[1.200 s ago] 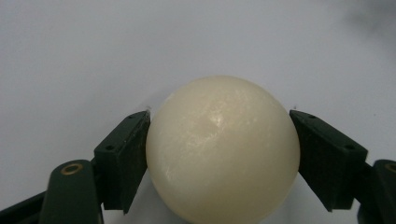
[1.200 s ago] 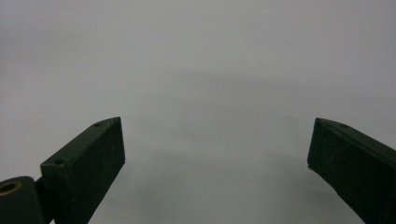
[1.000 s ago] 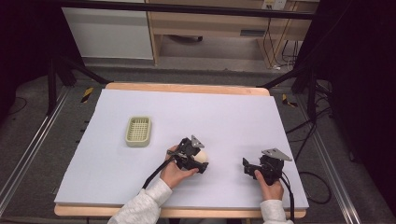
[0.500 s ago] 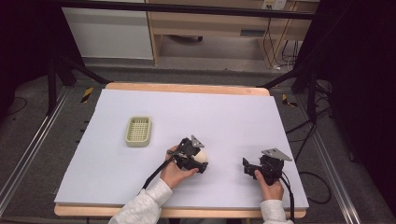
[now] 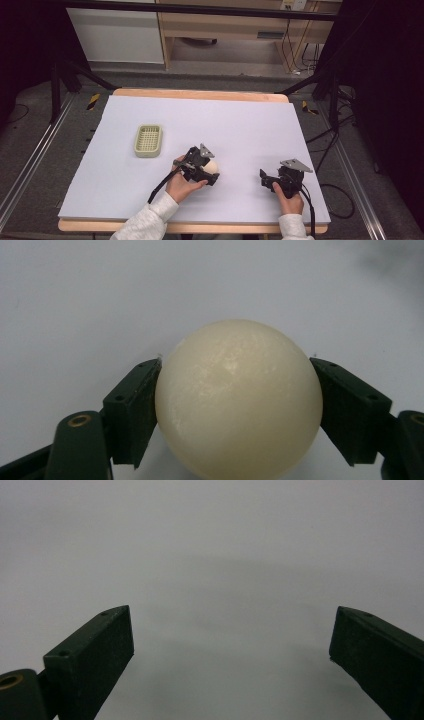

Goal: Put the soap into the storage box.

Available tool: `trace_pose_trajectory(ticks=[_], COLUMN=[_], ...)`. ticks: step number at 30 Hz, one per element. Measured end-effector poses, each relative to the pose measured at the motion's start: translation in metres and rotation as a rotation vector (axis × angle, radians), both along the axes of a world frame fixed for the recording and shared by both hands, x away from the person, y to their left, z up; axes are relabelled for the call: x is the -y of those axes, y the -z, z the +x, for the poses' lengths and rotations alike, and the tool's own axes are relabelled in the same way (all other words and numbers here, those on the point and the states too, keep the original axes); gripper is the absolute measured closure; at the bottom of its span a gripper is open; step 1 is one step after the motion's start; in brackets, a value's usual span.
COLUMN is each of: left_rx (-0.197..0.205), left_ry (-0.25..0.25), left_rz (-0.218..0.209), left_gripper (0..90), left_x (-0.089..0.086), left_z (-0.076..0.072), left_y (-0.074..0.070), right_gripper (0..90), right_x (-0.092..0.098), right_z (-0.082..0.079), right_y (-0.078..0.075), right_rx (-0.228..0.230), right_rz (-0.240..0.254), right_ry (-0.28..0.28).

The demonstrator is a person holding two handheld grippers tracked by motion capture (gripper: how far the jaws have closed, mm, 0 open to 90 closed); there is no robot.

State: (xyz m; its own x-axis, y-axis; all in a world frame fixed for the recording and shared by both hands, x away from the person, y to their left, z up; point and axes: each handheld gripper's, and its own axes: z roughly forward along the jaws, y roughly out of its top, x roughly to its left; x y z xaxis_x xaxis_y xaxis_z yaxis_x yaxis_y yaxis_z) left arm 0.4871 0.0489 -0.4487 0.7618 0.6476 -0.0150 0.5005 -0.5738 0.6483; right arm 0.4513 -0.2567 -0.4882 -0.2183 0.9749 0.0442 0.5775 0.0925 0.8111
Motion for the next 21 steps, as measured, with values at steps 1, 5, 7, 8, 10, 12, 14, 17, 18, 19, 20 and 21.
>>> trace_pose_trajectory(ticks=[1, 5, 7, 8, 10, 12, 14, 17, 18, 19, 20, 21], left_rx=[0.0, 0.001, -0.001, 0.0, 0.001, 0.002, 0.008, 0.012, 0.011, 0.015, 0.016, 0.016], left_ry=[0.006, 0.0, 0.001, -0.002, -0.004, -0.007, -0.015, -0.026, -0.024, -0.033, -0.034, -0.039], left_rz=[0.008, 0.006, 0.008, 0.005, 0.002, 0.001, -0.001, -0.005, -0.002, -0.01, -0.01, -0.011], left_gripper=[23.9, 23.9, 23.9, 23.9, 23.9, 23.9, 23.9, 23.9, 23.9, 23.9, 23.9, 23.9], left_x=[-0.002, -0.009, -0.013, -0.015, -0.019, -0.023, -0.027, -0.034, -0.037, -0.039, -0.042, -0.045], left_z=[0.0, -0.002, -0.002, -0.002, -0.002, -0.003, -0.003, -0.002, -0.001, -0.001, -0.001, 0.0], left_y=[-0.001, -0.003, -0.004, -0.005, -0.006, -0.007, -0.008, -0.012, -0.013, -0.014, -0.015, -0.016], right_gripper=[4.5, 4.4, 4.5, 4.4, 4.4, 4.4, 4.5, 4.5, 4.4, 4.4, 4.5, 4.5], right_x=[0.0, 0.0, 0.0, 0.0, 0.0, 0.0, 0.0, 0.0, 0.0, 0.0, 0.0, 0.0], right_z=[0.0, 0.0, 0.0, 0.0, 0.0, 0.0, 0.0, 0.0, 0.0, 0.0, 0.0, 0.0], right_y=[0.0, 0.0, 0.0, 0.0, 0.0, 0.0, 0.0, 0.0, 0.0, 0.0, 0.0, 0.0], right_rx=[0.0, -0.001, -0.001, -0.001, -0.001, -0.001, -0.001, 0.0, -0.001, -0.002, -0.003, -0.003], right_rz=[-0.001, 0.001, 0.0, -0.001, -0.001, 0.0, -0.001, -0.002, -0.002, -0.001, 0.002, 0.002], right_ry=[-0.001, 0.0, 0.001, 0.0, -0.001, -0.001, -0.001, 0.0, 0.0, -0.001, 0.0, 0.001])
